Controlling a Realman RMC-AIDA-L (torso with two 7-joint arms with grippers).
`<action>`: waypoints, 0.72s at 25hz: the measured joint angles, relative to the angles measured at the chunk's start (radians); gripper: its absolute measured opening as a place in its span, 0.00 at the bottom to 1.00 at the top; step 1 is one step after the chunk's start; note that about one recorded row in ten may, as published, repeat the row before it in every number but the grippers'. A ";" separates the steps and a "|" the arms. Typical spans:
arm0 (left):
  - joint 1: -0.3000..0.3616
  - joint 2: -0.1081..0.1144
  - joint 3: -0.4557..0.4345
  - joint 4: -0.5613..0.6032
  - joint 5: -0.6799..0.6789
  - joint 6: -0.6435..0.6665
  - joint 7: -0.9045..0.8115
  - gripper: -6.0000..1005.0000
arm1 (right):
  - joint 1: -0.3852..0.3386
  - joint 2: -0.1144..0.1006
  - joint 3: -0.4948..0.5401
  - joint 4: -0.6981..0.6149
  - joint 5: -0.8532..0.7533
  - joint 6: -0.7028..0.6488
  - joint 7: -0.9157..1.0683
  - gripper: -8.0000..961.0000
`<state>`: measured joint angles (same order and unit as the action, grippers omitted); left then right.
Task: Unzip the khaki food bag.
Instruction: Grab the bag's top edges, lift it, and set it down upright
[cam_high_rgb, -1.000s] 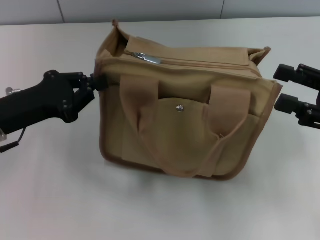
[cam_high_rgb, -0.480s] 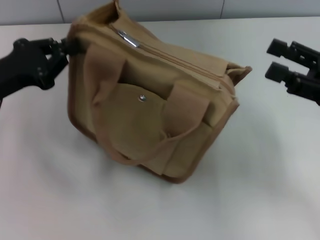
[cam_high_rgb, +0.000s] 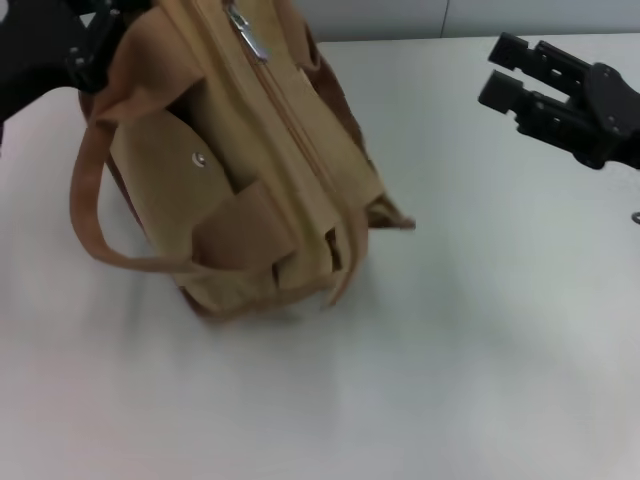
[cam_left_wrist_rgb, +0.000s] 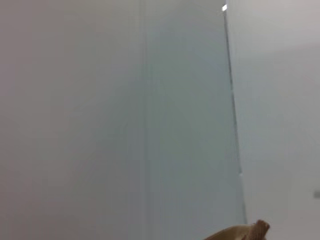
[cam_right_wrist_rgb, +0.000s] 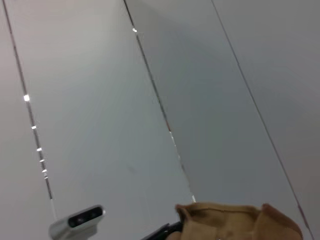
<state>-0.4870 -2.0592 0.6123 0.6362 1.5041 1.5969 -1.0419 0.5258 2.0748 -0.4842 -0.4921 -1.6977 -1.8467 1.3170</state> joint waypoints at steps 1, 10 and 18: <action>0.001 -0.004 0.003 -0.005 -0.001 0.015 0.011 0.05 | 0.002 0.001 0.000 0.008 0.004 0.010 -0.002 0.77; 0.017 -0.013 0.049 -0.278 -0.003 0.109 0.287 0.05 | 0.019 0.004 -0.016 0.141 0.025 0.098 -0.097 0.77; 0.007 -0.019 0.103 -0.367 -0.003 0.155 0.357 0.05 | 0.029 0.005 -0.105 0.144 0.019 0.096 -0.155 0.70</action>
<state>-0.4801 -2.0781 0.7158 0.2689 1.5011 1.7515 -0.6851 0.5546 2.0801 -0.5895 -0.3479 -1.6788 -1.7508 1.1621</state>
